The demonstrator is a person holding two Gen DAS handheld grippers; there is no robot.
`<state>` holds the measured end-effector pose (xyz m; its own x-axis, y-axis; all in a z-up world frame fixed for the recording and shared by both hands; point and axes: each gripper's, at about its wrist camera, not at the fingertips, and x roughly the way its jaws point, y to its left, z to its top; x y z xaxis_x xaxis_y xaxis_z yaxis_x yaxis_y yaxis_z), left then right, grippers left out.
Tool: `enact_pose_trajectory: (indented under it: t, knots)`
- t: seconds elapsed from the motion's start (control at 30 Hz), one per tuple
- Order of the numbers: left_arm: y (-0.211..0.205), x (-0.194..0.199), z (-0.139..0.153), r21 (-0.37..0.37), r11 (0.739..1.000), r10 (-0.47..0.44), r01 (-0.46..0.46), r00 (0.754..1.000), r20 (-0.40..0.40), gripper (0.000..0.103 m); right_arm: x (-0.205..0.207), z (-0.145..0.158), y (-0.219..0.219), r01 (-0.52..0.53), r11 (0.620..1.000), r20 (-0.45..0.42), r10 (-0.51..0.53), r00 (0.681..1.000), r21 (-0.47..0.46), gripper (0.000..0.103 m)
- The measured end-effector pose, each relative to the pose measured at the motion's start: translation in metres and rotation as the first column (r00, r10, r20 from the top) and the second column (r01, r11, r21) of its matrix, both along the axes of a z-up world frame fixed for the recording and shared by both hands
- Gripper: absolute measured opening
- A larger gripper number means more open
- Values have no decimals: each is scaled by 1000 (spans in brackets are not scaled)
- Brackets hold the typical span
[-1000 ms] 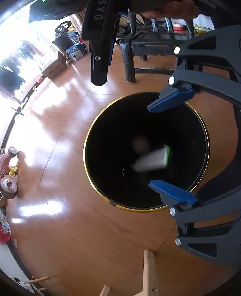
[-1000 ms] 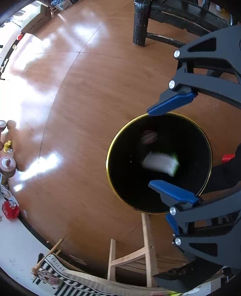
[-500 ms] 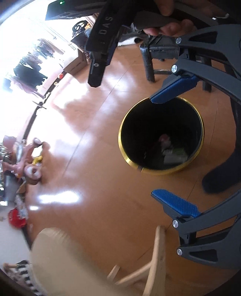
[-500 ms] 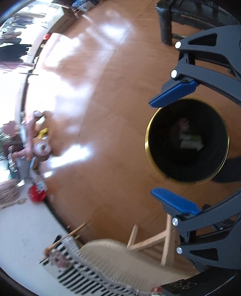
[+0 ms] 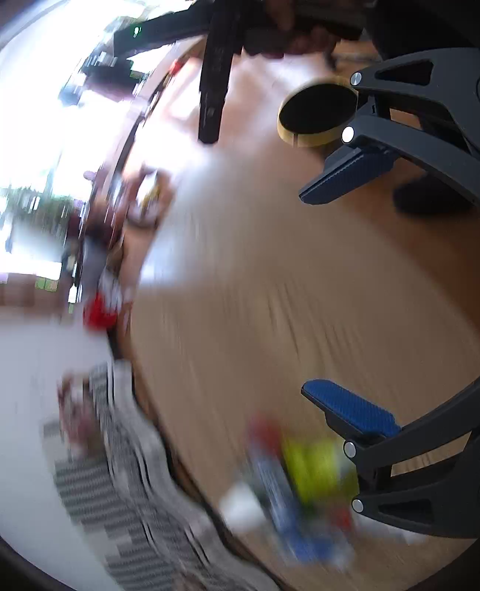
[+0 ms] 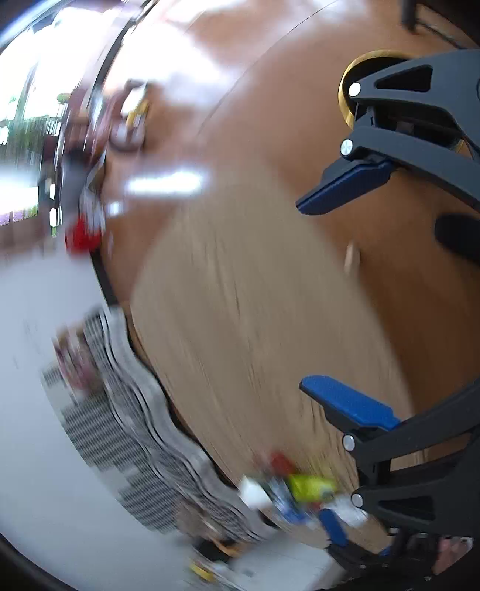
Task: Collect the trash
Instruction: 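Move both tools back to the trash pile on the table, then grasp the white tissue with the left tool while the right tool grasps the yellow-green snack bag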
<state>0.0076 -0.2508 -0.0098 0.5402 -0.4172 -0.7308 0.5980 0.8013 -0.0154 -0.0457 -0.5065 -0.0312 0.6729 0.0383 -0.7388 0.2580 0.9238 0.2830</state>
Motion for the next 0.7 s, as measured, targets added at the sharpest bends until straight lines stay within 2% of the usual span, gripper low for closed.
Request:
enact_pose_trajectory:
  t: [0.13,0.23,0.33,0.43,0.53,0.7]
  knots:
    - [99,14,-4,21,986,165,-166,986,13,93,49,-1,99,-163,986,-5,163,987,20,86]
    - [156,20,-12,3,973,232,-232,972,-26,93,76,-12,177,-275,959,-31,277,960,68,86]
    - [192,30,-23,18,969,248,-248,968,-28,93,99,-17,229,-341,938,-49,344,938,60,86]
    - [203,29,-35,28,976,215,-214,976,-26,93,117,-28,265,-368,928,-77,372,925,61,86]
    - [203,33,-55,55,980,191,-189,981,-27,93,130,-40,283,-343,936,-106,350,931,76,86]
    - [199,43,-75,83,983,165,-162,986,-21,93,156,-60,286,-290,953,-137,301,944,91,86]
